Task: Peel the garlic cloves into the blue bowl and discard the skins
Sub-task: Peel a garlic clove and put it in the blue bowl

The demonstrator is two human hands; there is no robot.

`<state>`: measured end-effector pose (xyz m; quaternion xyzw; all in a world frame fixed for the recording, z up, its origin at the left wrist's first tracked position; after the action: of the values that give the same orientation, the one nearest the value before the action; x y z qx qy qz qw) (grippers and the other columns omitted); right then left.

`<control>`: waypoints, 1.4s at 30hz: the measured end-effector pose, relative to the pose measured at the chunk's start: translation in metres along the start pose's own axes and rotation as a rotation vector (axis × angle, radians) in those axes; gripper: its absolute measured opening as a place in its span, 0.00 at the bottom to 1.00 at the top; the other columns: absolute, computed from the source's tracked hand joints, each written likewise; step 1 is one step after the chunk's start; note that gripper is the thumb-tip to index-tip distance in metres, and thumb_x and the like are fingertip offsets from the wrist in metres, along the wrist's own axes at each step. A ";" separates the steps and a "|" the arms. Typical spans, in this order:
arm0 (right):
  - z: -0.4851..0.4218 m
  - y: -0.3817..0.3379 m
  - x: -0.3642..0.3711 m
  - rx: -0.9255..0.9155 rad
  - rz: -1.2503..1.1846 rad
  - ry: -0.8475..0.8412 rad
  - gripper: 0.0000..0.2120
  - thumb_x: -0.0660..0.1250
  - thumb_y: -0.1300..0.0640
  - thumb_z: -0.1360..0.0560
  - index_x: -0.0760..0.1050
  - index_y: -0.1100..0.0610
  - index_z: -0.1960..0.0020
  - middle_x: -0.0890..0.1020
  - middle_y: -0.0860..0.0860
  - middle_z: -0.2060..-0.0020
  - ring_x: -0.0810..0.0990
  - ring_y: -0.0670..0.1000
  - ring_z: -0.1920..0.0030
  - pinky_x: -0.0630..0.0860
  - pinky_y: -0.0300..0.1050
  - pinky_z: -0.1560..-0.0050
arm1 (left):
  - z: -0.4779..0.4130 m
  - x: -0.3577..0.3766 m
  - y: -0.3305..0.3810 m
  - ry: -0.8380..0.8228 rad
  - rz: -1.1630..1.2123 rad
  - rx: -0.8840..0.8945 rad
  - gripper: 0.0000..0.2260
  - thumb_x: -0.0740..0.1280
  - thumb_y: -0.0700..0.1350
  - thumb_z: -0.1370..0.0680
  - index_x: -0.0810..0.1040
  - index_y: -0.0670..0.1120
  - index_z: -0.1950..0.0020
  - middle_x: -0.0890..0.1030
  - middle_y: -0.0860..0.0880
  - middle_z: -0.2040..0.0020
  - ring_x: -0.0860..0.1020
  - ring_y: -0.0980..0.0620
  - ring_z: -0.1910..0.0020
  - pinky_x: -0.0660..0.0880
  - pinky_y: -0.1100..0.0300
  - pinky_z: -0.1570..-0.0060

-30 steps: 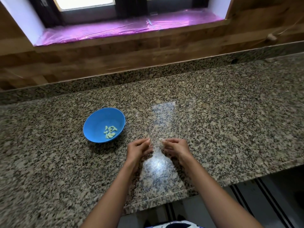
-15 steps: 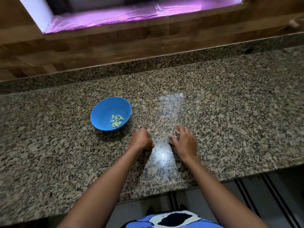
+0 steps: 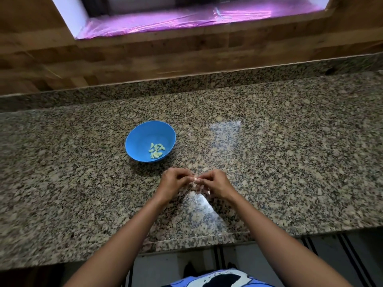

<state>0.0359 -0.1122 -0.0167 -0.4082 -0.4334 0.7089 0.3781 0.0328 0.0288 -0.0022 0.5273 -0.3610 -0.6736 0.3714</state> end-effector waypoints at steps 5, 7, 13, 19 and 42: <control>-0.003 0.001 0.006 0.053 -0.191 -0.149 0.06 0.68 0.63 0.26 0.80 0.64 0.52 0.83 0.55 0.66 0.77 0.45 0.74 0.72 0.35 0.75 | 0.003 0.004 0.018 -0.090 -0.484 0.311 0.04 0.66 0.40 0.22 0.80 0.42 0.52 0.80 0.49 0.59 0.76 0.55 0.63 0.68 0.73 0.66; -0.005 -0.002 0.001 0.017 -0.033 -0.086 0.06 0.68 0.62 0.26 0.81 0.64 0.52 0.82 0.54 0.67 0.77 0.46 0.74 0.72 0.35 0.75 | 0.004 0.007 0.013 -0.109 -0.461 0.247 0.05 0.64 0.42 0.21 0.79 0.43 0.53 0.78 0.50 0.62 0.75 0.55 0.65 0.68 0.70 0.69; -0.005 -0.026 -0.003 -0.418 0.543 0.074 0.11 0.64 0.56 0.25 0.81 0.61 0.50 0.84 0.54 0.62 0.78 0.45 0.68 0.75 0.32 0.64 | 0.009 0.015 -0.013 -0.297 0.484 -0.322 0.07 0.64 0.39 0.22 0.80 0.38 0.55 0.77 0.48 0.66 0.72 0.56 0.69 0.70 0.67 0.69; -0.012 -0.001 0.009 0.102 -0.073 -0.219 0.10 0.64 0.59 0.24 0.78 0.63 0.60 0.79 0.54 0.69 0.73 0.48 0.71 0.68 0.37 0.72 | 0.006 -0.007 0.011 0.001 -0.288 0.286 0.07 0.68 0.38 0.25 0.82 0.42 0.48 0.84 0.48 0.57 0.80 0.55 0.60 0.76 0.70 0.59; -0.006 0.004 0.004 0.044 -0.145 0.014 0.10 0.67 0.58 0.25 0.79 0.57 0.65 0.78 0.53 0.71 0.75 0.46 0.73 0.72 0.38 0.71 | 0.006 0.006 0.004 0.135 -0.272 0.133 0.11 0.57 0.41 0.18 0.70 0.44 0.61 0.70 0.52 0.66 0.67 0.57 0.68 0.62 0.66 0.68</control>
<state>0.0388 -0.1078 -0.0231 -0.3722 -0.4437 0.6861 0.4402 0.0266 0.0222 -0.0006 0.6387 -0.3041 -0.6555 0.2644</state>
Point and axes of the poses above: each hand's wrist, its own z-axis away from the middle knuckle, its own x-axis out of the palm, y = z × x, the point moved 7 cm from there along -z, towards the middle knuckle
